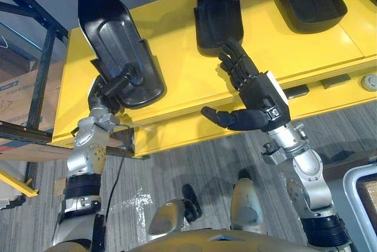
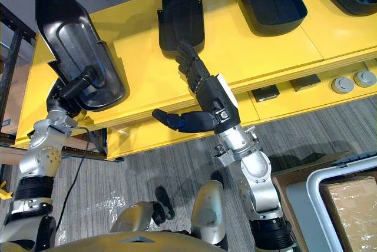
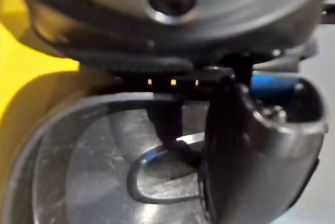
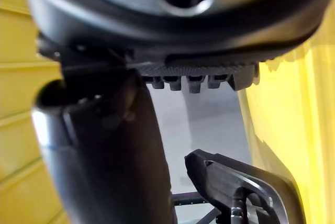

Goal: Walk over and take three plastic housings, then place them on the shelf

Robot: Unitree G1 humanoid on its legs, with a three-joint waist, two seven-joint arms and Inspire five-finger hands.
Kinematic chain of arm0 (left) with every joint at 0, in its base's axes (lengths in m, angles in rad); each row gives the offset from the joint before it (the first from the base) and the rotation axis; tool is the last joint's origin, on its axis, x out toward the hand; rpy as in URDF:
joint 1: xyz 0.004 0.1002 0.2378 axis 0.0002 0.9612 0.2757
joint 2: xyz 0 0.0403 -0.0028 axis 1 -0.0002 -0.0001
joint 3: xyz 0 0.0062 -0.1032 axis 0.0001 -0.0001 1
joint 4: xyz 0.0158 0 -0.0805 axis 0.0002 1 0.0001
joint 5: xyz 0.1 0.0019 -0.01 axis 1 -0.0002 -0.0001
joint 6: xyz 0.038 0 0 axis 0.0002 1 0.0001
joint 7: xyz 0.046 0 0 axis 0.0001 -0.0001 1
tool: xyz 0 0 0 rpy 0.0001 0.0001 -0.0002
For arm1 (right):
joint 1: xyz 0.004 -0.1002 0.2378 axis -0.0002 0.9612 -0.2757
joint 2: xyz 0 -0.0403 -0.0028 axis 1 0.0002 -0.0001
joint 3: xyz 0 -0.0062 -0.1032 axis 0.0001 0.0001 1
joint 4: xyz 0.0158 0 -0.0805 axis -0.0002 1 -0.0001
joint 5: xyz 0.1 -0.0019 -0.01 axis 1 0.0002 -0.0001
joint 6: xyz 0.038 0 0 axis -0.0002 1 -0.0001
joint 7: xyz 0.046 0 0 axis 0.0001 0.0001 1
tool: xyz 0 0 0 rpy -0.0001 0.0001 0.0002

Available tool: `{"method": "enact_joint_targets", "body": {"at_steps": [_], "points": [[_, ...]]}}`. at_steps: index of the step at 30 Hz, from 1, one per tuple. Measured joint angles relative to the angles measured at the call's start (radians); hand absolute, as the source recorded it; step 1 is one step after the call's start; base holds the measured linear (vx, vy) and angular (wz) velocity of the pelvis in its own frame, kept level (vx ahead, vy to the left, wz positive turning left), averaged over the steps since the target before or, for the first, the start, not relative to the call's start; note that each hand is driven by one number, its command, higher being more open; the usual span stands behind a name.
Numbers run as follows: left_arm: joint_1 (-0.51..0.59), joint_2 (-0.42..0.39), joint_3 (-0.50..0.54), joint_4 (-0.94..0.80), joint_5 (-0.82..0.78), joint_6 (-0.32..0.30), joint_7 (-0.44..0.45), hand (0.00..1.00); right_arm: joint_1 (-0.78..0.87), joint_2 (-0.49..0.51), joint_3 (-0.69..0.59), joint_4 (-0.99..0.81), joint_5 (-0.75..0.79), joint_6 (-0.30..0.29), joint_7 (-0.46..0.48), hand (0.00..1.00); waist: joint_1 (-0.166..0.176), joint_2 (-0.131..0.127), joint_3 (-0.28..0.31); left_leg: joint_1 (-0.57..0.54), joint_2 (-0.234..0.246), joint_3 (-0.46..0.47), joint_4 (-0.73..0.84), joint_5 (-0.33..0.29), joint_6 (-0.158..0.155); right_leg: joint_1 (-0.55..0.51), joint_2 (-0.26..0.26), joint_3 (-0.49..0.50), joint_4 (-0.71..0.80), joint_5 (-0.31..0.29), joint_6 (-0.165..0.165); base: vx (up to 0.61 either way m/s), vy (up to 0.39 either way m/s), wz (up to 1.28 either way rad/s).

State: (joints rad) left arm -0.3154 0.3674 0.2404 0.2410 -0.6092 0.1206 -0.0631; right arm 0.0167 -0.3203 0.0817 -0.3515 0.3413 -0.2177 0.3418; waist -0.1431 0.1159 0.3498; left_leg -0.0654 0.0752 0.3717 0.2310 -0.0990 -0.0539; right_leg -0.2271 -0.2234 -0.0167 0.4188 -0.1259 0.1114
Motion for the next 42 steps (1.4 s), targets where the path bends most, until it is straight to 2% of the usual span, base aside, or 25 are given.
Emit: {"method": "enact_joint_targets", "body": {"at_steps": [5, 9, 15, 18, 19, 32, 34, 42], "points": [[-0.082, 0.046, 0.002, 0.006, 0.035, 0.030, 0.030, 0.00, -0.060, -0.024, 0.007, -0.057, 0.000, -0.004, 0.013, 1.00, 0.001, -0.014, 0.032, -0.042, 0.010, -0.001, 0.051, -0.017, 0.001, -0.031, 0.000, 0.004, 0.019, 0.000, 0.000, -0.01, 0.002, 0.00], [-0.178, 0.073, 0.002, 0.006, 0.044, 0.018, 0.037, 0.00, -0.154, -0.038, 0.011, -0.098, 0.005, 0.001, 0.039, 1.00, 0.007, -0.029, 0.072, -0.123, 0.024, -0.007, 0.124, -0.036, 0.006, -0.097, 0.000, 0.007, 0.057, 0.000, 0.001, -0.08, 0.007, 0.07], [-0.280, 0.084, -0.021, 0.005, 0.098, 0.030, 0.064, 0.00, -0.186, -0.037, 0.051, -0.136, 0.039, 0.065, 0.035, 1.00, 0.021, -0.050, 0.086, -0.208, 0.039, -0.019, 0.187, -0.050, 0.012, -0.162, 0.001, 0.002, 0.089, 0.001, 0.001, -0.04, -0.004, 0.07], [-0.306, 0.085, -0.039, 0.000, 0.107, 0.035, 0.074, 0.00, -0.187, -0.037, 0.059, -0.136, 0.039, 0.082, 0.027, 1.00, 0.032, -0.060, 0.092, -0.215, 0.040, -0.021, 0.192, -0.053, 0.011, -0.164, 0.001, -0.001, 0.089, 0.001, 0.001, -0.01, -0.004, 0.04], [-0.306, 0.085, -0.039, -0.008, 0.107, 0.036, 0.084, 1.00, -0.191, -0.037, 0.066, -0.140, 0.039, 0.083, 0.021, 1.00, 0.034, -0.060, 0.093, -0.230, 0.042, -0.022, 0.205, -0.057, 0.014, -0.177, 0.000, 0.000, 0.095, 0.000, 0.001, -0.01, 0.000, 0.04], [-0.361, 0.103, -0.045, 0.005, 0.151, 0.060, 0.183, 1.00, -0.188, -0.033, 0.067, -0.162, 0.049, 0.102, -0.006, 1.00, 0.036, -0.076, 0.102, -0.271, 0.059, -0.006, 0.282, -0.099, 0.013, -0.212, 0.004, 0.023, 0.136, -0.006, 0.007, -0.02, 0.009, -0.03], [-0.361, 0.104, -0.044, 0.011, 0.156, 0.060, 0.223, 1.00, -0.183, -0.030, 0.068, -0.162, 0.049, 0.102, -0.006, 1.00, 0.036, -0.077, 0.103, -0.261, 0.063, 0.004, 0.280, -0.099, 0.013, -0.208, 0.005, 0.026, 0.132, -0.004, 0.008, 0.01, 0.002, -0.05], [-0.383, 0.120, -0.039, 0.118, 0.200, 0.059, 0.276, 1.00, -0.096, -0.019, 0.086, -0.142, 0.068, 0.095, -0.005, 1.00, 0.026, -0.081, 0.100, -0.176, 0.073, 0.019, 0.233, -0.088, 0.016, -0.124, 0.029, 0.033, 0.063, 0.017, 0.015, 0.04, -0.001, -0.11]]}}
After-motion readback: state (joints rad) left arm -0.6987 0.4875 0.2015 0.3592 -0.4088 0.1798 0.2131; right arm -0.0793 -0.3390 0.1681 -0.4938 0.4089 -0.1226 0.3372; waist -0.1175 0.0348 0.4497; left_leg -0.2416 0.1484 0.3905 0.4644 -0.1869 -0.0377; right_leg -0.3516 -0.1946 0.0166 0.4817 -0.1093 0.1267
